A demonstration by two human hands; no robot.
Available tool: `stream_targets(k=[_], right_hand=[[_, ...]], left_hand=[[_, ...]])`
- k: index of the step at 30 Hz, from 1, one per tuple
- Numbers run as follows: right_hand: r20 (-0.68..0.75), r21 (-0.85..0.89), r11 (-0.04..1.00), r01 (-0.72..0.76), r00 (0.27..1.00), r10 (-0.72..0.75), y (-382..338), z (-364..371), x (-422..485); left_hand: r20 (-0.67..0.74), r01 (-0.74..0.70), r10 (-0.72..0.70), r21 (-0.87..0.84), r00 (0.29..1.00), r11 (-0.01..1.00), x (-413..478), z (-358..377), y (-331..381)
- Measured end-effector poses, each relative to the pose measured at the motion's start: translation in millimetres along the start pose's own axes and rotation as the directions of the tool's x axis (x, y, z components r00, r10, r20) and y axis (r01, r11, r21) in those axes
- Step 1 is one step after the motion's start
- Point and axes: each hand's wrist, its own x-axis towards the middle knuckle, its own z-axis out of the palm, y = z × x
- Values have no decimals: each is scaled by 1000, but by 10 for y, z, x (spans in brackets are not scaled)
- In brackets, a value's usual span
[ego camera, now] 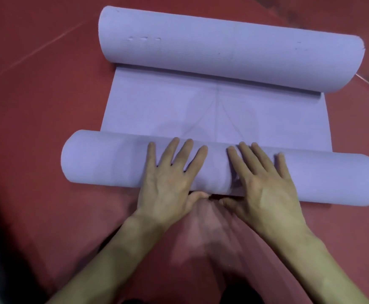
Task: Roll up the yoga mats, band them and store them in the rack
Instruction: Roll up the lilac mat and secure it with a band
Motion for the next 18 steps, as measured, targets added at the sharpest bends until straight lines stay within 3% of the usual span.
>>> stream_targets(k=[3,7,9,15,18], right_hand=[[24,5,1000,2,1000,-2,66,7,107],[133,53,999,-12,991,5,163,-133,377],[78,41,999,-20,997,17,153,-106,335],[-105,12,1000,-13,994,14,145,125,167],[-126,23,1000,-2,992,5,189,152,178]], left_hand=[[37,6,-4,-58,999,998,162,-67,-59],[271,61,-31,-105,962,993,535,-272,-170],[319,59,-20,-113,947,992,641,-326,-202],[286,40,1,-137,958,990,646,-278,-226],[155,-2,20,-118,988,993,427,-155,-174]])
